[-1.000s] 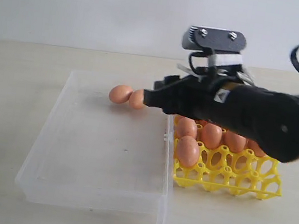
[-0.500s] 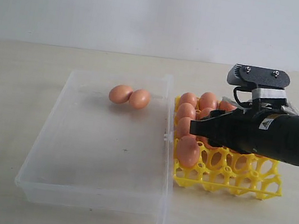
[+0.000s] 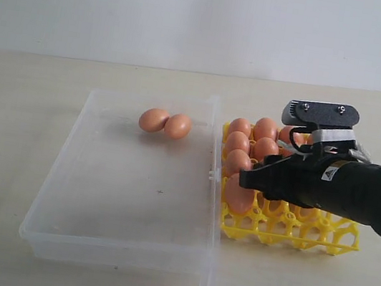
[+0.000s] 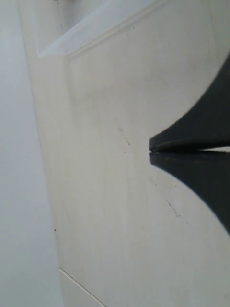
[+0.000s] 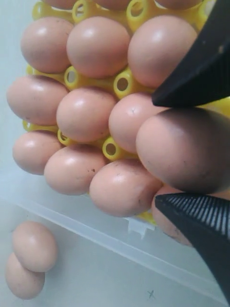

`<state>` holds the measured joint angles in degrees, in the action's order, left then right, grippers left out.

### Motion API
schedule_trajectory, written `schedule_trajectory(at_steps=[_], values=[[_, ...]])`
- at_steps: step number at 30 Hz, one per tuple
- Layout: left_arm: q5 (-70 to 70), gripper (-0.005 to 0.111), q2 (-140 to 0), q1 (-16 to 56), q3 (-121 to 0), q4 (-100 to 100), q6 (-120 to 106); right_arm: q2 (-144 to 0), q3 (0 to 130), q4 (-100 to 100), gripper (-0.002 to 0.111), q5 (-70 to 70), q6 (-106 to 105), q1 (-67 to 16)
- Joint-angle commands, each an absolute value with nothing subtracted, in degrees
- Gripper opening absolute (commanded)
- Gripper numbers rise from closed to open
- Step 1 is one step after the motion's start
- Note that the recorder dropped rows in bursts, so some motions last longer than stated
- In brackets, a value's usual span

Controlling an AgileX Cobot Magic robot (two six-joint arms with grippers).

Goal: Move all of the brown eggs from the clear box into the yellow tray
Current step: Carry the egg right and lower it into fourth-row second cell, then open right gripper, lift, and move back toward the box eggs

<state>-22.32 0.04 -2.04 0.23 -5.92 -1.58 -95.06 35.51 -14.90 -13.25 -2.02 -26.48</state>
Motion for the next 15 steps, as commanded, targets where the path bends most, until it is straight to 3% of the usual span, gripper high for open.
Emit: schedule_trajectory(at_steps=[1,15], values=[[-21.8,0.000,0.0,-1.7,0.0,-5.8,-1.3,-96.1,35.3,-14.4,0.000,-14.7,-2.6,-26.1],[-21.8,0.000,0.0,-1.7,0.0,-5.8,-1.3,-96.9,35.3,-14.4,0.000,-15.0,-3.5,-26.1]])
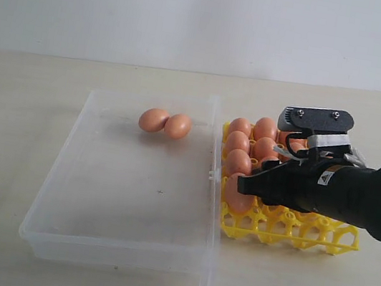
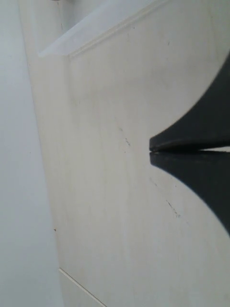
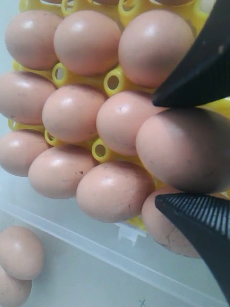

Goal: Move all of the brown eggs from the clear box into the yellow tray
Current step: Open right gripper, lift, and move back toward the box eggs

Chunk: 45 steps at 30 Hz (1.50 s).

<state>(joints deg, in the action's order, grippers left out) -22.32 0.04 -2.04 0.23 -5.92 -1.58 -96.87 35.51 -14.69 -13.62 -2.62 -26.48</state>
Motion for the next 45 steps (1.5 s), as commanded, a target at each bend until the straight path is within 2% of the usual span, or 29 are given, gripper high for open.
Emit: schedule_trajectory(at_steps=[1,5,7,12,16,18,34,40,45], values=[[-21.8,0.000,0.0,-1.7,0.0,-5.8,-1.3,-96.9,35.3,-14.4,0.000,-15.0,-3.5,-26.1],[-21.8,0.000,0.0,-1.7,0.0,-5.8,-1.3,-96.9,35.3,-14.4,0.000,-15.0,-3.5,-26.1],[-21.8,0.000,0.0,-1.7,0.0,-5.8,-1.3,-96.9,35.3,-14.4,0.005,-15.0,-3.5,-26.1],[-21.8,0.000,0.0,-1.7,0.0,-5.8,-1.3,-96.9,35.3,-14.4,0.026,-14.9,-3.5,-26.1],[-21.8,0.000,0.0,-1.7,0.0,-5.8,-1.3,-96.9,35.3,-14.6,0.048,-14.7,-3.5,-26.1],[-21.8,0.000,0.0,-1.7,0.0,-5.8,-1.3,-96.9,35.3,-14.6,0.053,-14.7,-3.4,-26.1],[-21.8,0.000,0.0,-1.7,0.0,-5.8,-1.3,-93.5,35.3,-14.9,0.054,-11.4,-2.9,-26.1],[-21.8,0.000,0.0,-1.7,0.0,-5.8,-1.3,-90.9,50.9,-14.1,0.054,15.2,-1.4,-26.1],[-21.8,0.000,0.0,-1.7,0.0,-5.8,-1.3,-101.6,73.1,-12.9,0.054,30.0,-2.9,-26.6]])
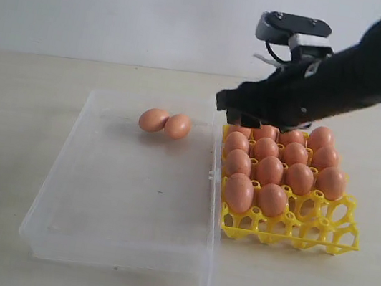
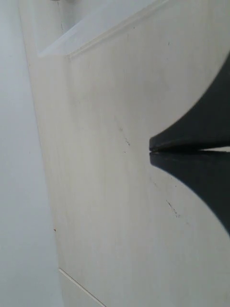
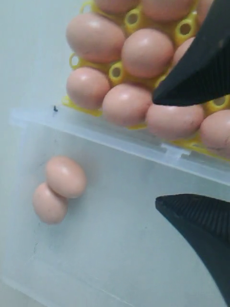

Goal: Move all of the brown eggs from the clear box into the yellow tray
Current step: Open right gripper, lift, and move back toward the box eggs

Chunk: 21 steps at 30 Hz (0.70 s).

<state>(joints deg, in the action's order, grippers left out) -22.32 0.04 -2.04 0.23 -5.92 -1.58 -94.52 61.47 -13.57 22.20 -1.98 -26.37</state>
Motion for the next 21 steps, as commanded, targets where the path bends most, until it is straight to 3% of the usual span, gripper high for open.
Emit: schedule_trajectory(at_steps=[1,6,21], values=[[-21.8,0.000,0.0,-1.7,0.0,-5.8,-1.3,-103.7,75.9,-13.7,0.054,30.3,-3.0,-26.6],[-21.8,0.000,0.0,-1.7,0.0,-5.8,-1.3,-112.5,86.0,-20.4,0.053,29.1,-3.0,-26.6],[-21.8,0.000,0.0,-1.7,0.0,-5.8,-1.3,-127.2,100.6,-28.3,0.048,33.5,-3.3,-26.6]])
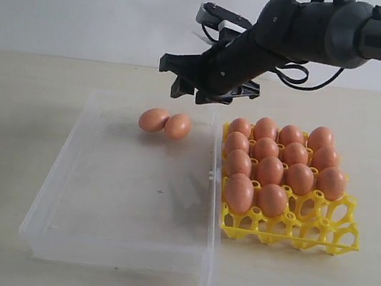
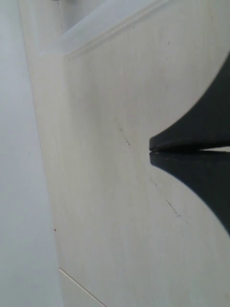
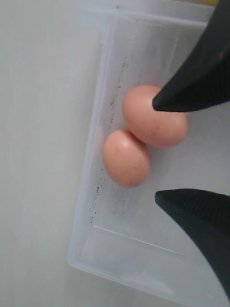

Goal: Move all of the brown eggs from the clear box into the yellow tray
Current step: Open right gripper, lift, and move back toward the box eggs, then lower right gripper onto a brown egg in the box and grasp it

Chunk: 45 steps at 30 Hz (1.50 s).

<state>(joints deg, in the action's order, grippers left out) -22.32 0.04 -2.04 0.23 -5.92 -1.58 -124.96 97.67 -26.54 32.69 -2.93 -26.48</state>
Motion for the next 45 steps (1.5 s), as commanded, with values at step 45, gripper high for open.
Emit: schedule_trajectory(at_steps=[45], values=[[-21.8,0.000,0.0,-1.7,0.0,-5.8,-1.3,-138.3,103.2,-27.9,0.055,29.5,0.0,-26.5]])
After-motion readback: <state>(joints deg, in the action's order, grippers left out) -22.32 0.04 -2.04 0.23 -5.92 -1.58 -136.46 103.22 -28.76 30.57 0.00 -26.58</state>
